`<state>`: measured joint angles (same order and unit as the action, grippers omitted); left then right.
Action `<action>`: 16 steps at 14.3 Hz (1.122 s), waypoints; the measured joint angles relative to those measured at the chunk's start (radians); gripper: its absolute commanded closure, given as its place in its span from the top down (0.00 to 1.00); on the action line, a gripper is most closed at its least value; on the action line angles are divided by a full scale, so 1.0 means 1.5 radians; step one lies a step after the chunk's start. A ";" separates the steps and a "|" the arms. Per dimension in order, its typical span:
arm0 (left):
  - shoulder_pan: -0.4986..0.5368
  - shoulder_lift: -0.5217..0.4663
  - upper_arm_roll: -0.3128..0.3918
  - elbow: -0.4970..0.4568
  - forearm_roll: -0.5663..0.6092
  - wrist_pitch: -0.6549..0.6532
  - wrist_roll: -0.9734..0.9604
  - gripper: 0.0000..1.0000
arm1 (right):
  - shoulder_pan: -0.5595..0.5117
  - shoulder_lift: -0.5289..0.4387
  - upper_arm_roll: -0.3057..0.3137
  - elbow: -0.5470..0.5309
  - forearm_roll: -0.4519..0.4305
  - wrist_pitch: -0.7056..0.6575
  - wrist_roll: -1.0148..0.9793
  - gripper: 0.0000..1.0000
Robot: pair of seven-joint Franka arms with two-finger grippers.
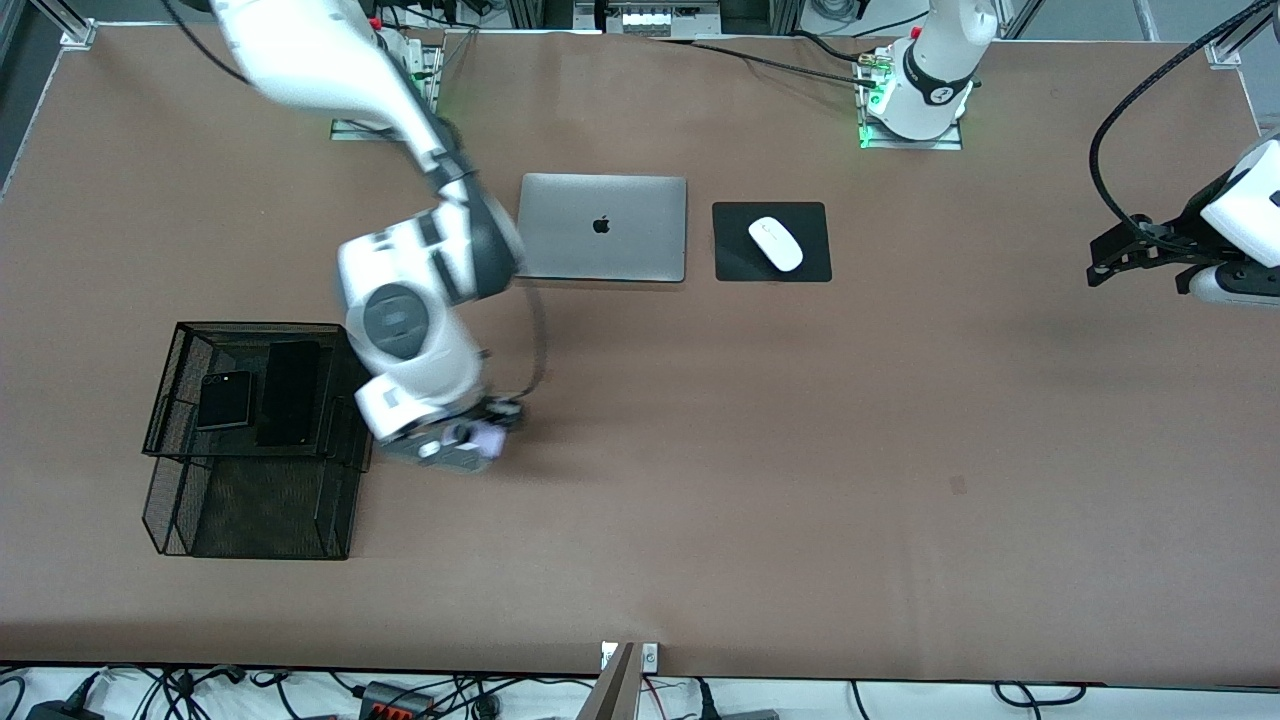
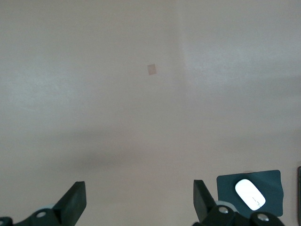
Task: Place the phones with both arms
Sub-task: 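Carry the white phone into the basket and open the right gripper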
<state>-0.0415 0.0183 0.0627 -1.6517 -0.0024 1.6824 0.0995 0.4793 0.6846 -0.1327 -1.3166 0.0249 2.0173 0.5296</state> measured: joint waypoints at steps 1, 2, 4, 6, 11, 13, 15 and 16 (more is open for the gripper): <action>0.000 0.000 0.000 0.000 0.000 0.000 0.000 1.00 | -0.031 -0.001 -0.001 0.001 0.000 -0.002 -0.046 0.21; 0.000 0.000 0.000 0.000 0.000 0.000 0.000 1.00 | -0.059 0.000 -0.002 0.001 0.000 -0.002 -0.088 0.21; 0.000 0.000 0.000 0.000 0.000 0.000 0.000 1.00 | -0.106 0.000 -0.002 0.002 0.000 -0.002 -0.160 0.21; 0.000 0.000 0.000 0.000 0.000 0.000 0.000 1.00 | -0.140 0.000 -0.003 0.014 0.000 -0.002 -0.227 0.21; 0.004 0.000 0.002 0.000 0.000 0.000 0.000 1.00 | -0.209 0.007 -0.007 0.032 0.000 0.008 -0.389 0.21; 0.006 0.000 0.002 0.001 0.000 0.000 0.000 1.00 | -0.228 0.026 -0.007 0.032 0.000 0.028 -0.426 0.21; 0.006 0.000 0.004 0.002 0.000 0.000 0.000 1.00 | -0.238 0.045 -0.007 0.035 -0.007 0.051 -0.446 0.21; 0.009 0.000 0.006 0.002 0.000 0.000 0.000 1.00 | -0.241 0.055 -0.007 0.034 -0.014 0.064 -0.454 0.21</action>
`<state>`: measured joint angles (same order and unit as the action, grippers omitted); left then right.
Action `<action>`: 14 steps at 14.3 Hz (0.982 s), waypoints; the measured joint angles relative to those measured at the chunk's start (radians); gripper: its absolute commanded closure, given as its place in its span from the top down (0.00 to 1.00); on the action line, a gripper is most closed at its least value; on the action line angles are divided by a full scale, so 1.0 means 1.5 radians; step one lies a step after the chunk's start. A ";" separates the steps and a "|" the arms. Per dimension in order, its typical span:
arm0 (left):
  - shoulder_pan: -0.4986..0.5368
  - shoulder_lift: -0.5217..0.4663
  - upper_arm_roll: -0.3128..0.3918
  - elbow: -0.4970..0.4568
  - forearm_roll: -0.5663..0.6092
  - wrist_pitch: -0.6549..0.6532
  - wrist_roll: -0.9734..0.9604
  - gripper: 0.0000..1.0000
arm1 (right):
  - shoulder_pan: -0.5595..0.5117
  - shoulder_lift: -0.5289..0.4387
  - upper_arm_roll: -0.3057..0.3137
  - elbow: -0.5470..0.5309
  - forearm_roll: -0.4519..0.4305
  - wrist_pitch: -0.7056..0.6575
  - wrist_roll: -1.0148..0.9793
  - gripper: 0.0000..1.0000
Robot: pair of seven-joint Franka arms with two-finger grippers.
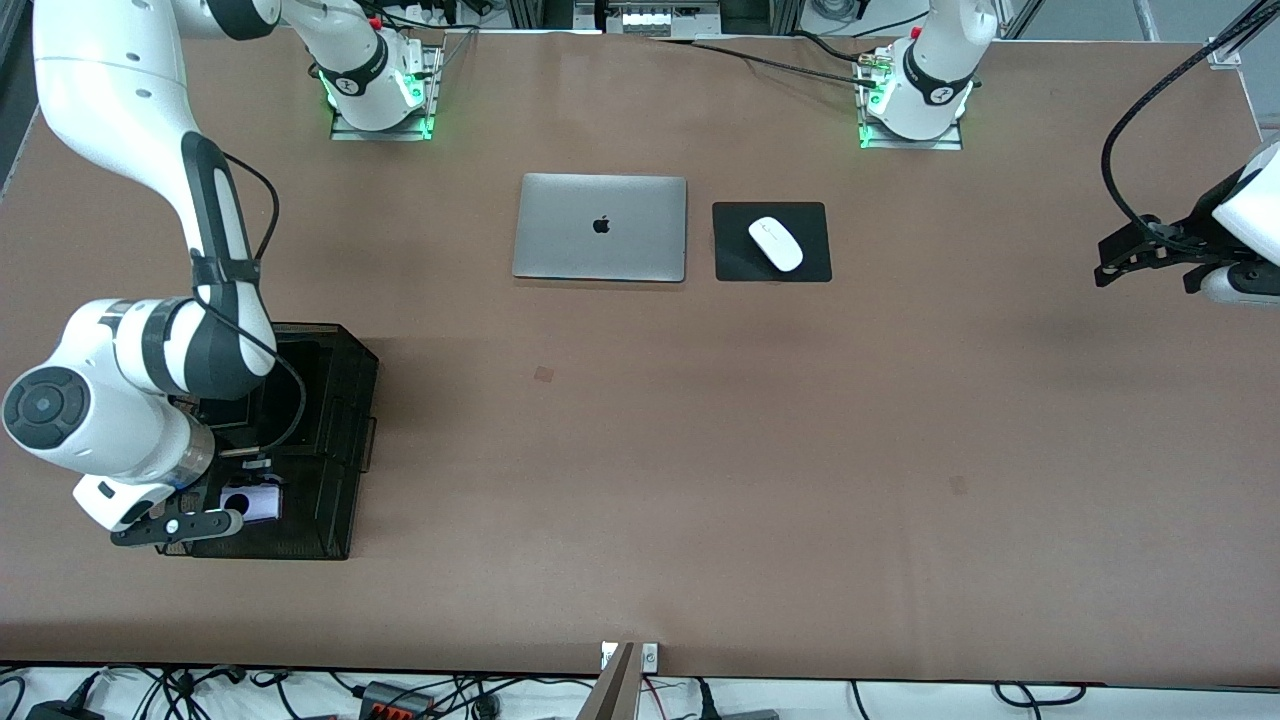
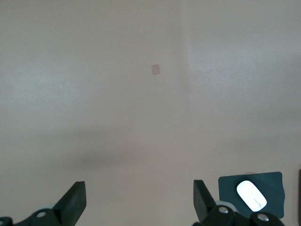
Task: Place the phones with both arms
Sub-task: 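Carry the white phone into the basket and open the right gripper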
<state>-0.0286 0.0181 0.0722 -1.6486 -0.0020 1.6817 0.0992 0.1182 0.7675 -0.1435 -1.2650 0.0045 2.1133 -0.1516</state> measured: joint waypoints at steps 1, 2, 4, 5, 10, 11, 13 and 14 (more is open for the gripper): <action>0.004 0.000 0.003 0.000 0.000 0.000 0.001 1.00 | -0.004 0.010 0.000 0.000 -0.007 0.013 -0.008 0.21; 0.008 0.000 0.005 0.001 0.000 0.000 0.002 1.00 | -0.008 0.018 0.000 0.000 -0.009 0.021 -0.018 0.21; 0.011 0.000 0.004 0.001 0.000 0.000 0.002 1.00 | -0.017 0.029 0.000 0.000 -0.009 0.025 -0.035 0.21; 0.010 0.000 0.002 0.001 0.000 0.001 0.002 1.00 | -0.020 0.031 0.000 0.000 -0.009 0.025 -0.036 0.21; 0.007 0.002 -0.005 0.001 0.000 0.030 0.002 1.00 | -0.025 0.036 0.000 -0.024 -0.009 0.021 -0.033 1.00; 0.006 0.005 -0.005 0.001 0.000 0.033 0.002 1.00 | -0.029 0.036 0.000 -0.029 -0.008 0.021 -0.031 1.00; 0.004 0.010 -0.005 0.001 0.000 0.038 0.002 1.00 | -0.037 0.036 0.000 -0.030 -0.006 0.024 -0.030 1.00; 0.003 0.011 -0.006 0.001 0.000 0.038 0.002 1.00 | -0.039 0.033 0.000 -0.028 -0.006 0.025 -0.031 1.00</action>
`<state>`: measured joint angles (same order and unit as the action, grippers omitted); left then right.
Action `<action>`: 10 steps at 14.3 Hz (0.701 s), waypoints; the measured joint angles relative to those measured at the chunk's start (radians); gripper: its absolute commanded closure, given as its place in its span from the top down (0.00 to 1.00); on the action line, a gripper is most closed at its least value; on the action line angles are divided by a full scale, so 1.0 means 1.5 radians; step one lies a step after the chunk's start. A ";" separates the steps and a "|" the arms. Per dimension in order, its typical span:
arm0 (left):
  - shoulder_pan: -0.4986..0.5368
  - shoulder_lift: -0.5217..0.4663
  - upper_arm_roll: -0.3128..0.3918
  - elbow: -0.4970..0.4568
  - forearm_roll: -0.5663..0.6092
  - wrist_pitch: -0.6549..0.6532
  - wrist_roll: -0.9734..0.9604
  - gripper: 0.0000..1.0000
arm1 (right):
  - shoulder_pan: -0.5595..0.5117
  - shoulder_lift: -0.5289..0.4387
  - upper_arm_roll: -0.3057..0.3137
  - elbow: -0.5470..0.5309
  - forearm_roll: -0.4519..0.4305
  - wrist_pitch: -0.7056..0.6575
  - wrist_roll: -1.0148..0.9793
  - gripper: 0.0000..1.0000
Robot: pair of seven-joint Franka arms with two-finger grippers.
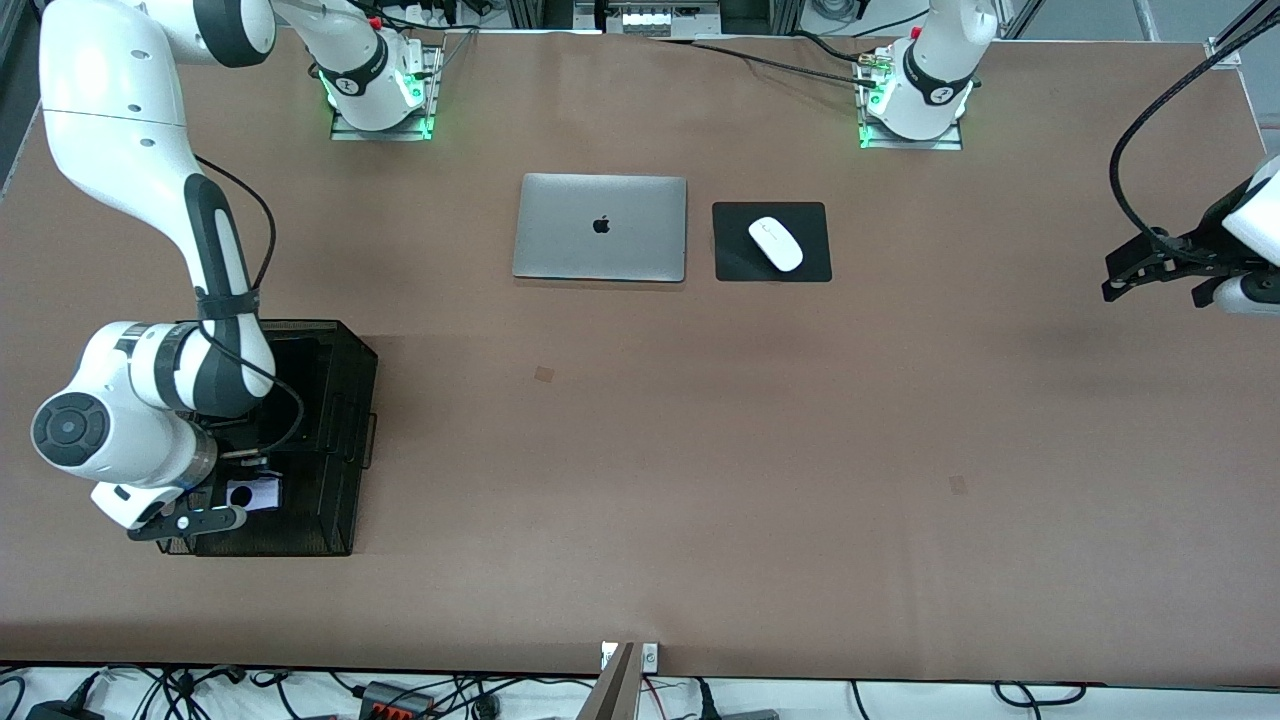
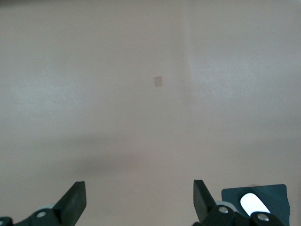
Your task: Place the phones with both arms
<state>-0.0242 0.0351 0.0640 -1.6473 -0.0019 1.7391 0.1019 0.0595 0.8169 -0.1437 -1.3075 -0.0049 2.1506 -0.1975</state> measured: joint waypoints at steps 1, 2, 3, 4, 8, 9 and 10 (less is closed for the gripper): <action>0.000 0.000 0.000 0.000 0.000 0.000 0.000 1.00 | 0.000 -0.005 0.000 0.007 0.000 0.002 0.000 1.00; 0.000 0.000 0.000 0.000 0.000 0.000 0.000 1.00 | 0.000 -0.016 0.002 0.018 0.000 0.002 0.000 1.00; 0.000 0.001 0.000 0.000 0.000 0.000 0.000 1.00 | 0.000 -0.032 0.003 0.027 0.000 0.002 0.000 1.00; -0.001 0.001 0.000 0.000 0.000 0.000 0.000 1.00 | 0.001 -0.050 0.005 0.031 0.000 0.001 0.000 1.00; -0.010 0.002 -0.009 0.000 0.000 -0.003 0.000 1.00 | 0.003 -0.126 0.010 0.034 0.021 -0.051 0.001 1.00; -0.010 0.002 -0.010 0.000 0.000 -0.006 0.000 1.00 | 0.003 -0.139 0.010 0.033 0.033 -0.090 0.008 1.00; -0.010 0.002 -0.012 0.000 0.000 -0.008 0.000 1.00 | 0.004 -0.148 0.010 0.033 0.041 -0.132 0.030 1.00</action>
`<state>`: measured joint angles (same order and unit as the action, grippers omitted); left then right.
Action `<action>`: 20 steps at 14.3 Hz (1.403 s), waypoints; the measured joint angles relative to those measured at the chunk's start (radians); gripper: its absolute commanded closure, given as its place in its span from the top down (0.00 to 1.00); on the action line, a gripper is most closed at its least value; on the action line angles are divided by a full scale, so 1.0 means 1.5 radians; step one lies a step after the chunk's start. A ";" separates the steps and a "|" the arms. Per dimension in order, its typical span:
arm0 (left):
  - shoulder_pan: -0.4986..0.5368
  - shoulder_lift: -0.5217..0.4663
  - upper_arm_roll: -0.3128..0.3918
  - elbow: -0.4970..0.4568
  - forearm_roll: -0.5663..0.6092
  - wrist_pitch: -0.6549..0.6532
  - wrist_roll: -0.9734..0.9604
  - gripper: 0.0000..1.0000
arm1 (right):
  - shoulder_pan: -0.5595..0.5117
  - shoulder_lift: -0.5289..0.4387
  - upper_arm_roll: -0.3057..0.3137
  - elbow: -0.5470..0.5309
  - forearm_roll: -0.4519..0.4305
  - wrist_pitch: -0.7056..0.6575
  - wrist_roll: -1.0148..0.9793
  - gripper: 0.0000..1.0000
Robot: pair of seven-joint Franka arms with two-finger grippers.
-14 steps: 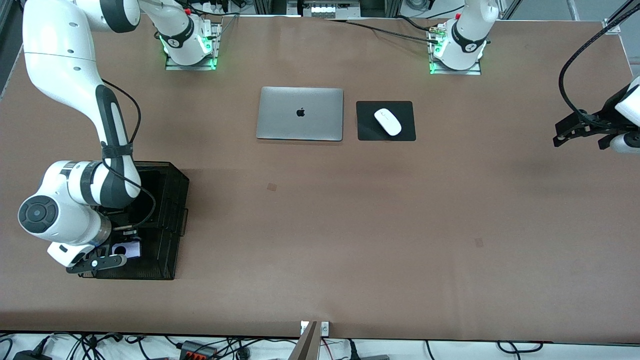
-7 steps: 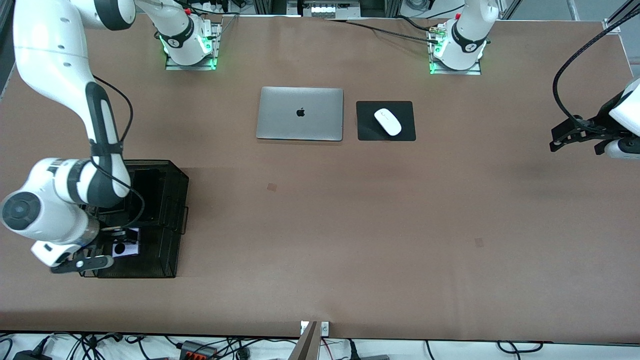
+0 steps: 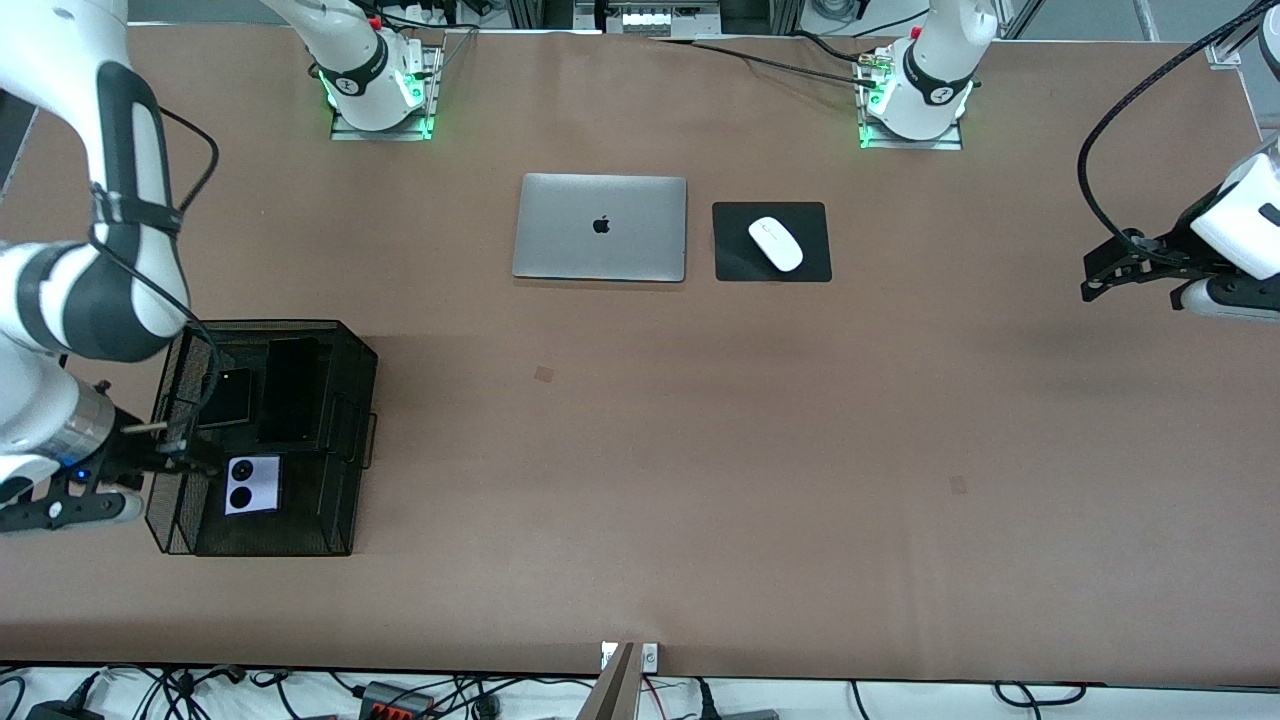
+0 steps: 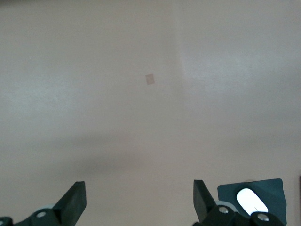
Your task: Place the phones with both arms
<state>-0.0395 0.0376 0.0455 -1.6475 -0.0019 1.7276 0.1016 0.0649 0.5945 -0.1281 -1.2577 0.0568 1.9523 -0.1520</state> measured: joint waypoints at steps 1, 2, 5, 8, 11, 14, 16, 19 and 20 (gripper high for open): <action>0.000 0.000 -0.002 0.000 0.000 -0.001 0.000 1.00 | 0.001 -0.008 0.000 0.000 0.001 -0.047 0.029 1.00; 0.000 0.000 -0.003 0.000 0.000 -0.002 0.000 1.00 | 0.003 -0.016 0.001 0.000 0.001 -0.087 0.053 1.00; 0.000 0.000 -0.006 0.000 0.000 -0.012 0.000 1.00 | 0.011 -0.048 0.001 0.000 0.001 -0.134 0.074 1.00; 0.000 0.000 -0.007 0.000 0.000 -0.017 0.000 1.00 | 0.012 -0.097 0.001 0.000 0.002 -0.185 0.073 1.00; 0.000 0.000 -0.008 0.000 0.000 -0.017 0.000 1.00 | 0.012 -0.158 0.001 -0.010 0.002 -0.236 0.073 1.00; 0.000 0.000 -0.008 0.000 0.000 -0.017 0.000 1.00 | 0.013 -0.227 0.001 -0.095 0.001 -0.216 0.072 1.00; 0.000 0.000 -0.008 0.000 0.000 -0.017 0.000 1.00 | 0.014 -0.270 0.002 -0.173 -0.002 -0.158 0.070 1.00; 0.000 0.000 -0.008 0.000 0.000 -0.020 0.000 1.00 | 0.015 -0.319 0.002 -0.253 -0.009 -0.118 0.067 1.00; 0.000 0.000 -0.008 0.000 0.000 -0.021 0.000 1.00 | 0.015 -0.332 0.002 -0.262 -0.018 -0.118 0.067 1.00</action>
<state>-0.0393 0.0370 0.0336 -1.6472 -0.0019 1.6958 0.1016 0.0879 0.0967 -0.1248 -1.6500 0.0303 1.7755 -0.0519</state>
